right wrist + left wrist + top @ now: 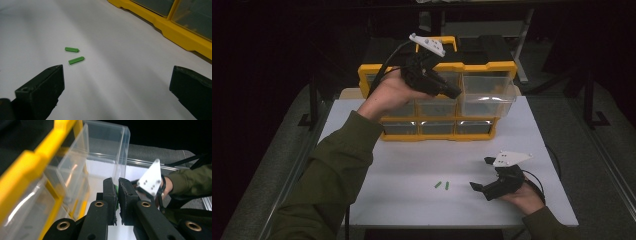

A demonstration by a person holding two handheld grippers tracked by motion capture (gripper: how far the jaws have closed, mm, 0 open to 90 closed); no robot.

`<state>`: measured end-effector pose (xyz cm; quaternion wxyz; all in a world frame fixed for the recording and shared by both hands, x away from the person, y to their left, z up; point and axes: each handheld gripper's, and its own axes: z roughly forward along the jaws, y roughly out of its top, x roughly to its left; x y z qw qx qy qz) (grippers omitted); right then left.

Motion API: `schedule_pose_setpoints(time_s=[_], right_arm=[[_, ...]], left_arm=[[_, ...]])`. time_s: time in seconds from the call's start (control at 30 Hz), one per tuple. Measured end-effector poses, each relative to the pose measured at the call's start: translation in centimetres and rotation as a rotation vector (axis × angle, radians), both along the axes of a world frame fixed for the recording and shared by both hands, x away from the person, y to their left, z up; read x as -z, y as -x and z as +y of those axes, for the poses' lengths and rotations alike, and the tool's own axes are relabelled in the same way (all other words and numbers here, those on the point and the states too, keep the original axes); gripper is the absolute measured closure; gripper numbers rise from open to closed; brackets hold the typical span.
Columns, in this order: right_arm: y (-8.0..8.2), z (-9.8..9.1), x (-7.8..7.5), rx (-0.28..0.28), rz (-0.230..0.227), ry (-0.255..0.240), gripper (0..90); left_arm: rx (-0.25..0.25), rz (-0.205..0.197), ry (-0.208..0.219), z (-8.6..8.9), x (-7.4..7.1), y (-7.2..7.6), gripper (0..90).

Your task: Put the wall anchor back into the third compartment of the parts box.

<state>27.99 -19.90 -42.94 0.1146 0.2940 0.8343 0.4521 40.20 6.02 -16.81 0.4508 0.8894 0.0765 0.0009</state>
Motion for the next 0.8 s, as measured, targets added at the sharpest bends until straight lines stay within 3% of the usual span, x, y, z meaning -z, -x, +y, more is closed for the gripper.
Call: schedule_pose_setpoints(time_s=[0.3, 0.43, 0.57, 0.6, 0.7, 0.8], right_arm=[[0.1, 0.0, -0.1, -0.005, 0.003, -0.002, 0.0], [0.1, 0.0, 0.0, -0.007, 0.005, -0.001, 0.0], [0.1, -0.1, -0.1, -0.008, -0.003, -0.006, 0.0], [0.1, -0.1, -0.1, -0.008, -0.003, -0.008, 0.0], [0.1, -0.1, -0.1, -0.012, -0.003, -0.007, 0.0], [0.1, -0.1, -0.1, -0.014, -0.003, -0.005, 0.0]], left_arm=[[-0.018, -0.027, 0.015, -2.2, -1.4, -0.9, 84.9], [-0.018, -0.023, 0.003, -3.1, -1.1, -1.2, 84.9], [-0.014, -0.029, -0.031, -4.1, -0.5, -1.5, 84.8], [-0.027, -0.04, -0.056, -4.5, -0.1, -1.7, 84.8], [-0.034, -0.031, -0.077, -5.1, 0.5, -1.9, 84.6], [-0.063, -0.034, -0.071, -5.3, 0.6, -2.0, 76.7]])
